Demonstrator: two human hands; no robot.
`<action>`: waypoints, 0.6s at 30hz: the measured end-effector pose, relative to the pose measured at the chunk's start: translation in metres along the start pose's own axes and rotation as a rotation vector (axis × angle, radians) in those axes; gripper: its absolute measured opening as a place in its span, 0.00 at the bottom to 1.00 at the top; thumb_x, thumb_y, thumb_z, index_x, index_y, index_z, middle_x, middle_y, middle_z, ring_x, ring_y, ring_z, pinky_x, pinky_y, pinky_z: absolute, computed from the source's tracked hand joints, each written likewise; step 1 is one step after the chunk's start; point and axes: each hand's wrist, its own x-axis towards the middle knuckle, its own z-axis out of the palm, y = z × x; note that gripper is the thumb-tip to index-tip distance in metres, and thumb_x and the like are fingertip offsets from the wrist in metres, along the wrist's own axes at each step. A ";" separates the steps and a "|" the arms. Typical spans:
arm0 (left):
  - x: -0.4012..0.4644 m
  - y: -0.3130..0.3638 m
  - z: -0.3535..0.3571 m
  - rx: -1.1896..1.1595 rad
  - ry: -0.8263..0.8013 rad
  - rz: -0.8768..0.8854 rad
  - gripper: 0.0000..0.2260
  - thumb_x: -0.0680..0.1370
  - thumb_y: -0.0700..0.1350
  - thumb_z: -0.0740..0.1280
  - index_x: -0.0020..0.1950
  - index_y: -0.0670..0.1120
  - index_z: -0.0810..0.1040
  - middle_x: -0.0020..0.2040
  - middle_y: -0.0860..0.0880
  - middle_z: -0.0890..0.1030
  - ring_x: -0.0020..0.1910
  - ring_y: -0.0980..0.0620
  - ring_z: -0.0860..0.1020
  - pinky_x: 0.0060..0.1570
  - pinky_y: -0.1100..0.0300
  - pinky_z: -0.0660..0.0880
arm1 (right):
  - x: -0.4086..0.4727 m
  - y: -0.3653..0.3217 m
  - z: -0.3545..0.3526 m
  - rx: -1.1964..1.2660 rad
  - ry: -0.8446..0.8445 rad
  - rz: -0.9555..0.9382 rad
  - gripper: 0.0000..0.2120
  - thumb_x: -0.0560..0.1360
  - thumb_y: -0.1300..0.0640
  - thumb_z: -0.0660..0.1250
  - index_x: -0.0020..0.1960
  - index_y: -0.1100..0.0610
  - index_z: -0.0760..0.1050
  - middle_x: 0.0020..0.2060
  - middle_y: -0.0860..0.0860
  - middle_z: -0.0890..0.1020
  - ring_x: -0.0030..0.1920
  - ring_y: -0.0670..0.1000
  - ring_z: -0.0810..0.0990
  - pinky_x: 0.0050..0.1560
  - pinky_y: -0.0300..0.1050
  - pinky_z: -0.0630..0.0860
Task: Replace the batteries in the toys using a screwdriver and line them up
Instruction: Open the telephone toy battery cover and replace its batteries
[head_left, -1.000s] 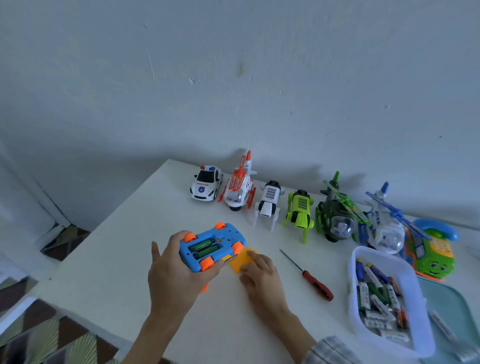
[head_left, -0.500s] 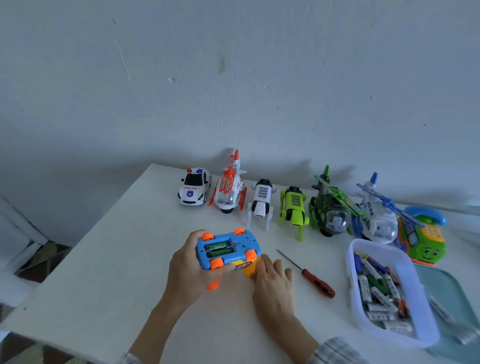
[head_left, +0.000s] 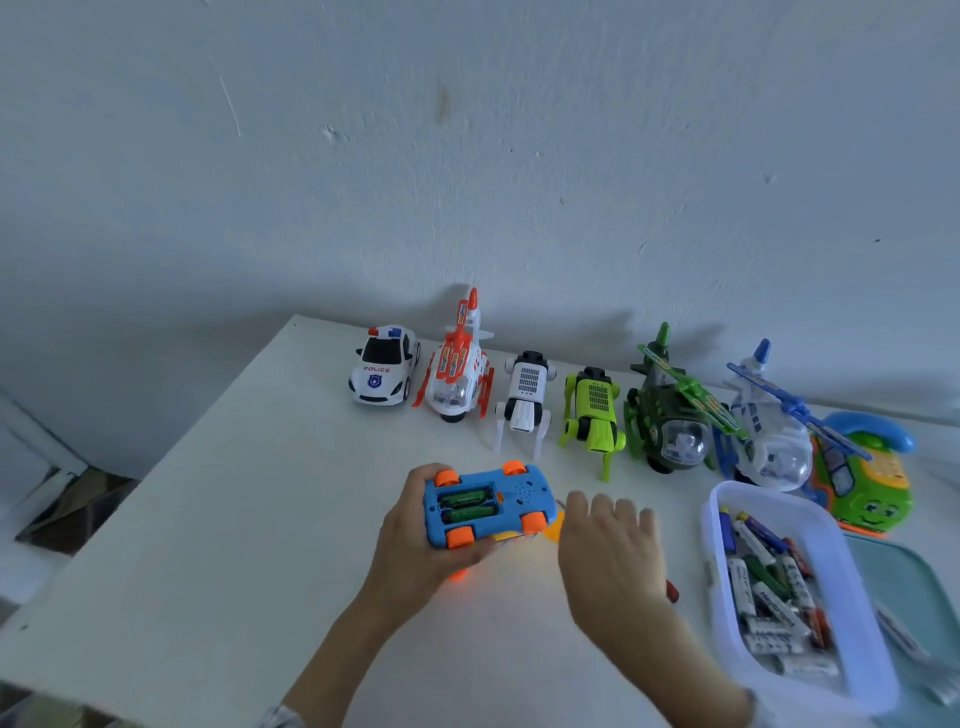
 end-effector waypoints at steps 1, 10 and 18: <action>0.000 -0.001 0.002 -0.027 -0.012 -0.009 0.29 0.63 0.45 0.81 0.58 0.51 0.69 0.49 0.55 0.82 0.39 0.45 0.82 0.35 0.44 0.81 | -0.001 0.002 -0.013 0.014 0.016 0.002 0.20 0.73 0.64 0.60 0.63 0.57 0.62 0.57 0.54 0.72 0.58 0.56 0.70 0.57 0.48 0.64; -0.001 -0.010 0.006 0.014 -0.059 0.002 0.30 0.63 0.46 0.81 0.58 0.55 0.68 0.49 0.56 0.80 0.40 0.50 0.82 0.36 0.53 0.81 | -0.014 -0.010 -0.060 0.282 0.097 -0.114 0.12 0.76 0.66 0.58 0.57 0.57 0.63 0.52 0.52 0.68 0.48 0.54 0.73 0.41 0.39 0.64; 0.001 -0.022 0.011 0.107 0.016 0.074 0.33 0.60 0.55 0.82 0.58 0.55 0.67 0.47 0.52 0.79 0.43 0.57 0.80 0.39 0.65 0.78 | 0.023 -0.017 -0.042 0.602 0.137 -0.218 0.21 0.72 0.72 0.60 0.60 0.54 0.75 0.55 0.51 0.75 0.48 0.49 0.71 0.36 0.35 0.64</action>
